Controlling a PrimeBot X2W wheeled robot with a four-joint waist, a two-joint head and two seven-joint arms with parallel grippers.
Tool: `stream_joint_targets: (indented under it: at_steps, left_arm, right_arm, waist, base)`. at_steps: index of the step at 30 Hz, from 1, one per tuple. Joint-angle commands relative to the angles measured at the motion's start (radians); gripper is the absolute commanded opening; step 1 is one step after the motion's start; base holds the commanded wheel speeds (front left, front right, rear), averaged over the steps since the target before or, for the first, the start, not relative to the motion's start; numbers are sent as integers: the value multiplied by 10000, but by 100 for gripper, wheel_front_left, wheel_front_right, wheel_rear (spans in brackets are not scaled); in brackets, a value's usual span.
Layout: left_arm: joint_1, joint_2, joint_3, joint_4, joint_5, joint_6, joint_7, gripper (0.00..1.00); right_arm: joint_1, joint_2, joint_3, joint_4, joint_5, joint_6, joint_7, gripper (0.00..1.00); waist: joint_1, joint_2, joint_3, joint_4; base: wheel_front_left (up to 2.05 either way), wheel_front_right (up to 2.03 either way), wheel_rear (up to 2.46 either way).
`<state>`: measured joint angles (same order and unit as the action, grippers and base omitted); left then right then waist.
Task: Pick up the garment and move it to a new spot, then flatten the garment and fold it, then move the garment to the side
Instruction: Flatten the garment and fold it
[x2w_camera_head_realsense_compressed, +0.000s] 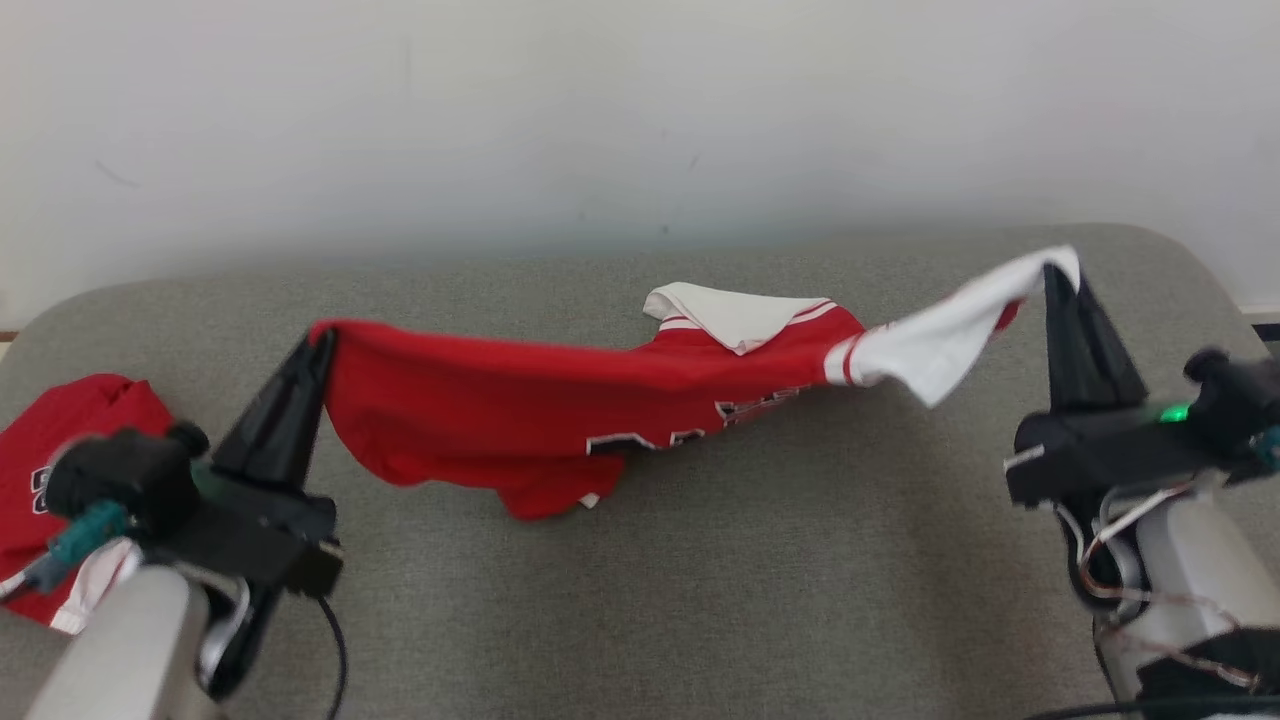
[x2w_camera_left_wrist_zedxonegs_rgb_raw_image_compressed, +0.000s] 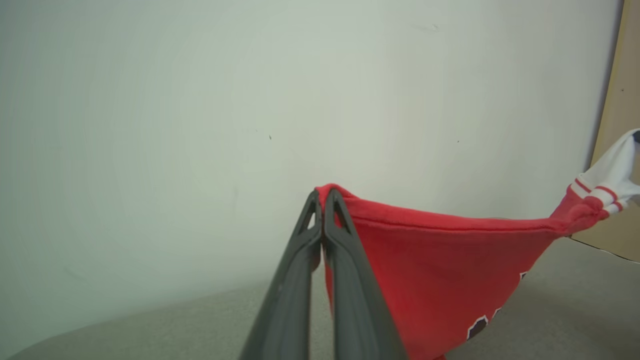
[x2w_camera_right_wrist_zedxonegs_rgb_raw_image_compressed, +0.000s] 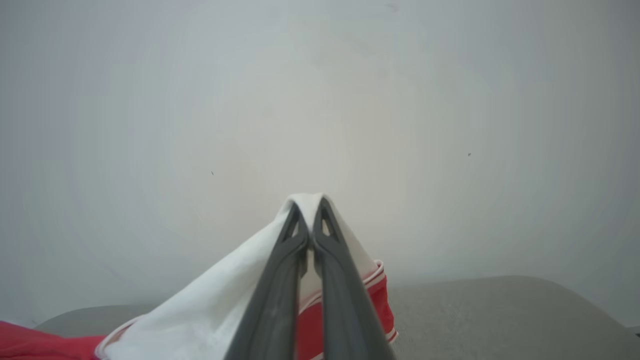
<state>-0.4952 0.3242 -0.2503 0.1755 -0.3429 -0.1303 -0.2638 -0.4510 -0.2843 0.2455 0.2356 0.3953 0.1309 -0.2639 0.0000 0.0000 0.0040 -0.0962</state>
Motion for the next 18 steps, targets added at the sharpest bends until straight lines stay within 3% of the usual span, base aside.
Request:
stream_joint_targets:
  at_steps: [1, 9, 18]
  left_arm:
    - [-636, 290, -228, 167, -259, 5, -12, 0]
    - [-4173, 1424, -1658, 2120, -484, 7, -9, 0]
    - [-6655, 1698, -3028, 3625, -84, 7, 3, 0]
  right_arm:
    - [-562, -146, 72, -20, -81, -3, -4, 0]
    - [-3577, -696, 543, 855, -307, -3, -4, 0]
    - [-5981, -937, 893, 2467, -659, -4, -4, 0]
  waist:
    - [0, 0, -118, 140]
    - [0, 0, -111, 341]
    - [0, 0, 932, 426]
  base:
    - [0, 0, 0]
    - [0, 0, 0]
    - [0, 0, 0]
